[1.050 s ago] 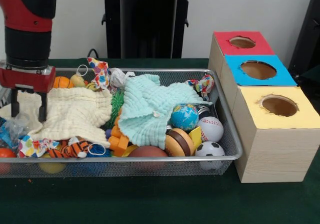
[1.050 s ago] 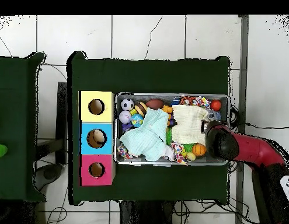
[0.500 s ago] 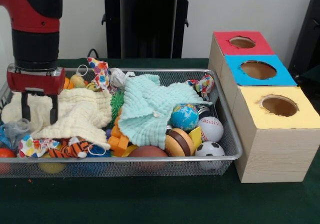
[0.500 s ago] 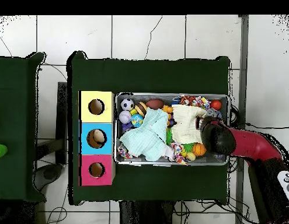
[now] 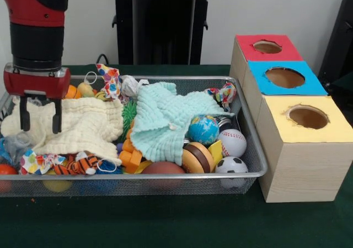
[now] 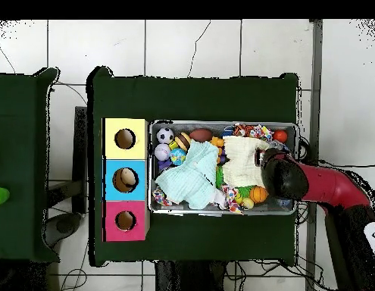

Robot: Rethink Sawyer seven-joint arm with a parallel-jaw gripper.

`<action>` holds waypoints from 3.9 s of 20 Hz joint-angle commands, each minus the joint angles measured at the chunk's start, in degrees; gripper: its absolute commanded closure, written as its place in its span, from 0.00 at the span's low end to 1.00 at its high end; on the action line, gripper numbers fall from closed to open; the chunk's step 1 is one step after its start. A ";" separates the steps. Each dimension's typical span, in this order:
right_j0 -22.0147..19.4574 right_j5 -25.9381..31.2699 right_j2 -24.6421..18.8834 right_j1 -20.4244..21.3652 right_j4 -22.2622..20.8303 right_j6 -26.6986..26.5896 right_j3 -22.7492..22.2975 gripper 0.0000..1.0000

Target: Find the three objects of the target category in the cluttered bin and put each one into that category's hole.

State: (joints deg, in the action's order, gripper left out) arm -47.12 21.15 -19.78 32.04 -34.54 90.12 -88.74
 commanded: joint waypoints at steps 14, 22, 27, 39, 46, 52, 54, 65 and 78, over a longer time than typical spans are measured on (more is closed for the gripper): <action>-0.86 9.29 -9.46 2.42 0.35 -8.76 -3.26 0.00; -1.40 6.38 -8.43 1.00 -3.25 -8.40 -3.42 0.00; -0.78 4.67 -5.83 -0.17 -6.45 -8.26 -2.67 0.00; -0.53 5.25 -6.59 -2.08 -8.77 -7.50 0.37 0.00; -0.46 5.74 -7.28 -1.73 -9.33 -8.03 0.86 0.00; -0.48 6.90 -7.28 -0.70 -8.77 -8.34 0.88 0.00; -0.52 6.88 -7.16 -0.54 -8.93 -8.43 0.86 0.00; -3.34 8.05 -9.29 -1.22 -8.84 -12.87 2.22 0.00; -5.48 6.63 -9.79 -5.38 -10.42 -12.79 2.80 0.00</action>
State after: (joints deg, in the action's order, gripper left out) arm -52.08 23.35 -26.64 30.71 -40.47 90.12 -87.28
